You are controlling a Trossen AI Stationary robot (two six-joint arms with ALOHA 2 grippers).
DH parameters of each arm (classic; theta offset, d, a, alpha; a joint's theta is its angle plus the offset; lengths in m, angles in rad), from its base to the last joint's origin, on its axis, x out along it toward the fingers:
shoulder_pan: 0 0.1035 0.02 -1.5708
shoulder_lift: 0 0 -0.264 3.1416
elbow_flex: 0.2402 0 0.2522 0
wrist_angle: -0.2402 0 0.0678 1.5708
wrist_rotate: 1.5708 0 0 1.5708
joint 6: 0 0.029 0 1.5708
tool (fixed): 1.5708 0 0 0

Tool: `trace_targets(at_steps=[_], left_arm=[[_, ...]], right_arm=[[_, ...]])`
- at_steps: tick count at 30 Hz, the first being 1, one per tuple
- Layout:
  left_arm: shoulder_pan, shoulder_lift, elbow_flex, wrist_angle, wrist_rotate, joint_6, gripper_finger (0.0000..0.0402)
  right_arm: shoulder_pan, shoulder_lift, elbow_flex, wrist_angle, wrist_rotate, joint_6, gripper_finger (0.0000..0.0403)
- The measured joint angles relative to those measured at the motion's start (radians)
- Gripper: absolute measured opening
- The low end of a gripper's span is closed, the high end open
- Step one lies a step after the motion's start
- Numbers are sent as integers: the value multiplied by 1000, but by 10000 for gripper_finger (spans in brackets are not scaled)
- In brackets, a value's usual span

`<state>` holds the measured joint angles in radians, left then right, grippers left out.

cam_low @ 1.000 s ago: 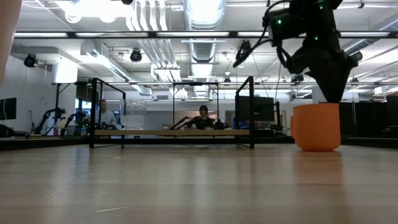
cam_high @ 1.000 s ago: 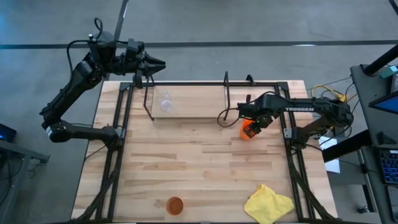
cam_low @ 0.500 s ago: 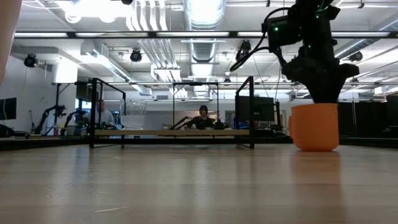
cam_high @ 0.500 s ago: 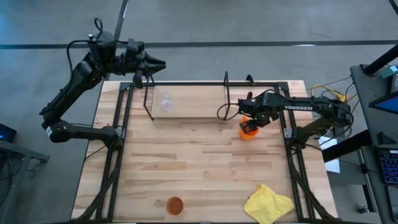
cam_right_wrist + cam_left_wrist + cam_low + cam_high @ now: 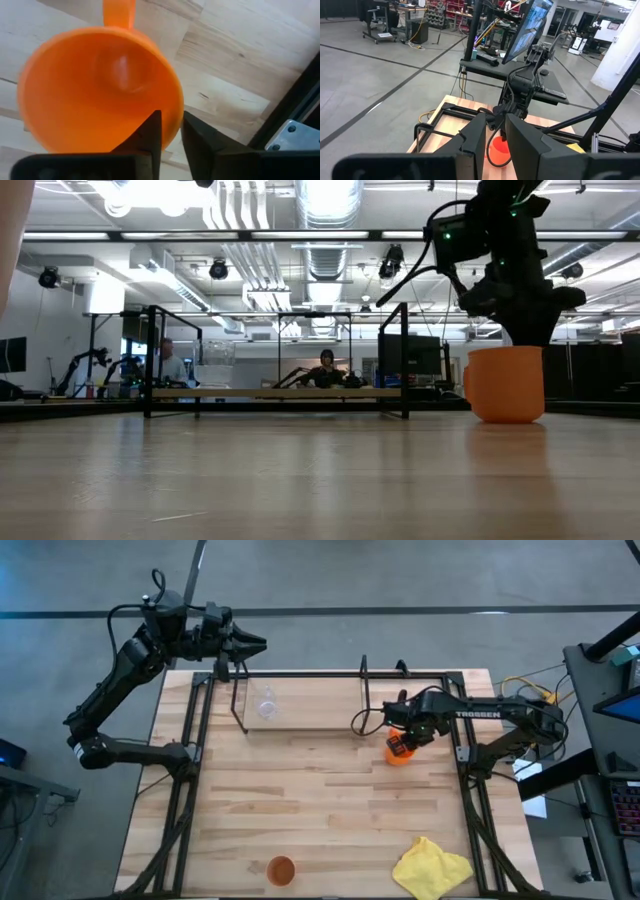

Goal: Stack small to large cups/mugs on shelf
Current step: Put the orange mug on the shelf

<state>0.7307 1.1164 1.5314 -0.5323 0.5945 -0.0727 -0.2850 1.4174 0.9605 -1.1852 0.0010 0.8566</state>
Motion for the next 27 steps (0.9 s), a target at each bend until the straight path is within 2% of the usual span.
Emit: trace_targets(at_steps=[4,9,13,21,27], left_arm=[[0,0,0,0,0,0,61],[0,0,0,0,0,0,61],[0,0,0,-3,0,0,61],[-1,1,0,-9,0,0,61],[-1,1,0,-9,0,0,61]], right_arm=[[1,0,5,-2,0,-3,19],[40,-2,101,-45,-21,-54,11],[88,-3,260,-118,-35,-96,10],[151,11,613,-96,-34,-227,9],[139,99,816,22,72,-326,9]])
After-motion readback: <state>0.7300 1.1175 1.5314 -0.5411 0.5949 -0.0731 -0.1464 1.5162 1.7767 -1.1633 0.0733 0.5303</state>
